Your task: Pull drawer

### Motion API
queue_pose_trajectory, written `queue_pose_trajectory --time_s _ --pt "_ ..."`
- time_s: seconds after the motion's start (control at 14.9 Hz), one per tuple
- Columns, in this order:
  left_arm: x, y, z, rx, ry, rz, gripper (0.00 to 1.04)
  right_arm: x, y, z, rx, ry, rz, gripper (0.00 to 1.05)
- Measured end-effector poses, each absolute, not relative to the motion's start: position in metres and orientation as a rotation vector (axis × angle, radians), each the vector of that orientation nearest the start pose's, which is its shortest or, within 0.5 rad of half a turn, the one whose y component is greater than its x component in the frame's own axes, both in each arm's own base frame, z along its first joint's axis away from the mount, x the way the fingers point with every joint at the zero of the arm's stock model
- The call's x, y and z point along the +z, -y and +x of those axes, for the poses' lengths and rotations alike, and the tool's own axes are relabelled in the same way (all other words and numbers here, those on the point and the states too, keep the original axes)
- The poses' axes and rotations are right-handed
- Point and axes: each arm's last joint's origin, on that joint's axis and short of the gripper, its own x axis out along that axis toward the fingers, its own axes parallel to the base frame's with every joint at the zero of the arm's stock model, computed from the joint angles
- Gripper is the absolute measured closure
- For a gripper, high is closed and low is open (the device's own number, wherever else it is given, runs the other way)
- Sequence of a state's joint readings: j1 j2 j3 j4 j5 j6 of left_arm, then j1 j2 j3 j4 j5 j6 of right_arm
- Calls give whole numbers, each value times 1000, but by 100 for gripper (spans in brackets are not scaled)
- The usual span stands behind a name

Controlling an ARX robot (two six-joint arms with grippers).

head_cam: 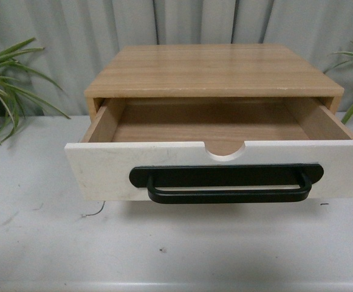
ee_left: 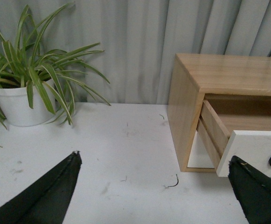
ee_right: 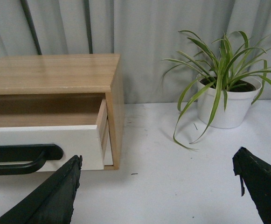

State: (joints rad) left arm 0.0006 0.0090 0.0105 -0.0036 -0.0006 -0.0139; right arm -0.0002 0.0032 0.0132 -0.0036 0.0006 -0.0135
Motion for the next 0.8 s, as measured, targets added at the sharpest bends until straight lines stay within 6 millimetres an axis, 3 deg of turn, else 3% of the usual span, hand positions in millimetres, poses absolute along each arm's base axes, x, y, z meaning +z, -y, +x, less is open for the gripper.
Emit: queue_pose_trajectory --time_s 0.8 --pt "166 0 98 1 -2 -13 7 167 0 97 -1 6 -11 6"
